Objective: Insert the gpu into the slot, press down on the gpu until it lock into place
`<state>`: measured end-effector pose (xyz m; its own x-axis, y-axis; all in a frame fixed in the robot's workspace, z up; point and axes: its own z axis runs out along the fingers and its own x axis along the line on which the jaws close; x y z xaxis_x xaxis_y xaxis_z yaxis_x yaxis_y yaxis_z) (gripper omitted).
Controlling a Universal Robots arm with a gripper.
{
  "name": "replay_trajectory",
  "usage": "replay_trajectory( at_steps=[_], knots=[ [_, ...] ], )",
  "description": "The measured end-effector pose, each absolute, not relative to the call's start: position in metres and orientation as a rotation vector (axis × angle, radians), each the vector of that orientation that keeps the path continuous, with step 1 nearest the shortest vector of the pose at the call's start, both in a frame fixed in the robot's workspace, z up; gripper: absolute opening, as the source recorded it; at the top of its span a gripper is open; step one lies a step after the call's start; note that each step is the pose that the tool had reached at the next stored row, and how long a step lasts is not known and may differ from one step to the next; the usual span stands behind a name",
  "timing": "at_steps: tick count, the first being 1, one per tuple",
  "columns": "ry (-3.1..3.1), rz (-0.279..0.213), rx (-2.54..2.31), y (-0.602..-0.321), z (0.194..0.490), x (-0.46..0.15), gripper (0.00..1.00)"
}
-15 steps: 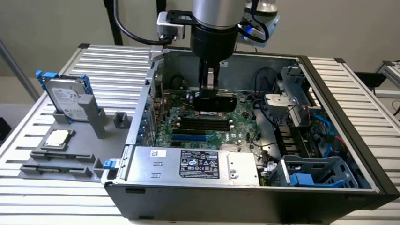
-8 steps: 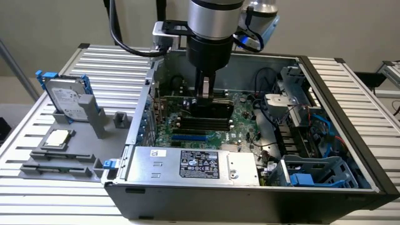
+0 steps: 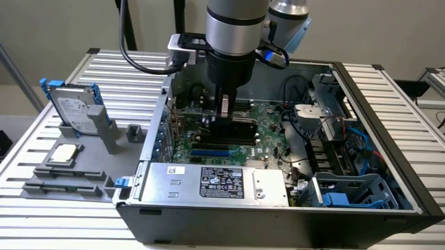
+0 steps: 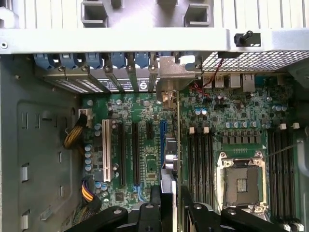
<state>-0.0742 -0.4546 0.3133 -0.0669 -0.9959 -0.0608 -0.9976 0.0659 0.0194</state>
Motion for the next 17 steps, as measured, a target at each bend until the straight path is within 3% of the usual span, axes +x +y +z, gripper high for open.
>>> replay_trajectory(
  at_steps=[17],
  knots=[
    [2.290,0.092,-2.107,-0.461,0.293,-0.078,0.26]
  ],
)
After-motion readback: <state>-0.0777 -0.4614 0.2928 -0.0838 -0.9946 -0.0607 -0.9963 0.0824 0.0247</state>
